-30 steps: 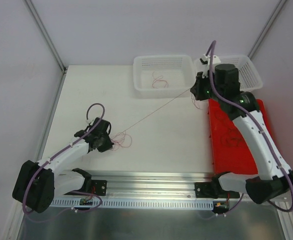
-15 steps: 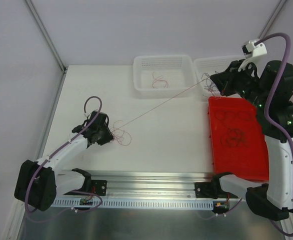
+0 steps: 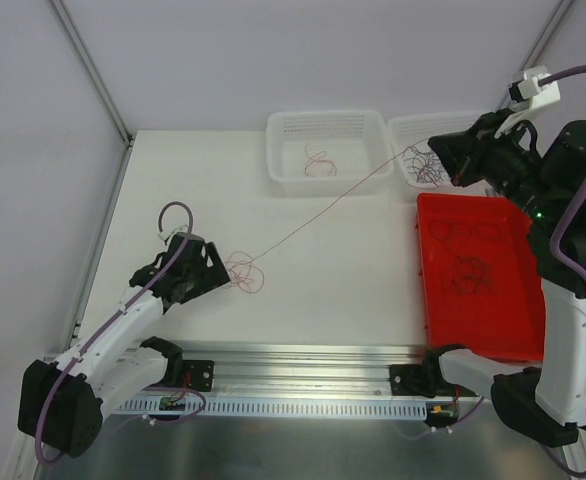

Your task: Untangle the cables

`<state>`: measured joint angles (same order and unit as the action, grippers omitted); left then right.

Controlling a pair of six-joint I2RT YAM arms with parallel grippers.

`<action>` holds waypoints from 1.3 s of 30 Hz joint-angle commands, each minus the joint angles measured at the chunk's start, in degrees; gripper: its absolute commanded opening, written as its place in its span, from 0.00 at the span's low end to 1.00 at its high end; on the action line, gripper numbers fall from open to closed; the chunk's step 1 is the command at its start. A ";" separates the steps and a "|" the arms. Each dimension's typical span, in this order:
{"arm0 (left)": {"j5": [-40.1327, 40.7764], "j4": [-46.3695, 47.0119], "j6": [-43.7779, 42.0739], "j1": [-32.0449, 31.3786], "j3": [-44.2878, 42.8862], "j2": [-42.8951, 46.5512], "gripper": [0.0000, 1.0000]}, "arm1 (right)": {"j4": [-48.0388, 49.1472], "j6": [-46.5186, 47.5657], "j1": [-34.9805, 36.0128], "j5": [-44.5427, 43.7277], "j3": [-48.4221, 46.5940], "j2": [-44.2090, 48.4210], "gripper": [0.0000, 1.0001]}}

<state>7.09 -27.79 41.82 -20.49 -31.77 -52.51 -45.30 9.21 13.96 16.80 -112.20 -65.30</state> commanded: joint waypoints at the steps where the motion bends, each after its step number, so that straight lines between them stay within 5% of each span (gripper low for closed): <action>1: 1.96 -1.74 -0.08 0.72 -0.13 -0.48 0.87 | 1.79 0.37 -0.42 -0.89 -3.11 1.84 0.01; 9: 10.48 -6.56 2.29 1.59 -2.42 -5.66 0.92 | 10.67 0.54 -0.42 -7.91 1.99 8.69 0.01; 24: 21.39 -10.44 -5.51 11.53 -17.62 -10.59 0.98 | 6.55 2.83 -0.42 -20.15 7.17 10.10 0.01; 29: 3.40 -3.35 -13.77 11.17 -18.07 -7.26 0.83 | 3.81 -0.24 -0.42 -3.83 13.13 6.85 0.01; 30: 0.67 -2.19 -14.57 11.09 -17.37 -5.43 0.76 | 5.47 -2.42 -0.33 -2.31 15.67 6.94 0.01; 35: -22.33 2.56 -17.83 10.47 -12.53 -0.84 0.68 | 8.56 -5.43 0.72 -0.36 35.01 6.50 0.01; 39: -21.70 3.27 -17.57 8.80 -9.81 3.28 0.74 | 7.51 -5.78 2.56 -1.50 42.49 3.34 0.01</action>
<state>-7.88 -27.14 26.52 -10.63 -43.57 -51.83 -38.11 5.30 15.18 13.47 -72.64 -62.17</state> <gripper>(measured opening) 0.734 0.012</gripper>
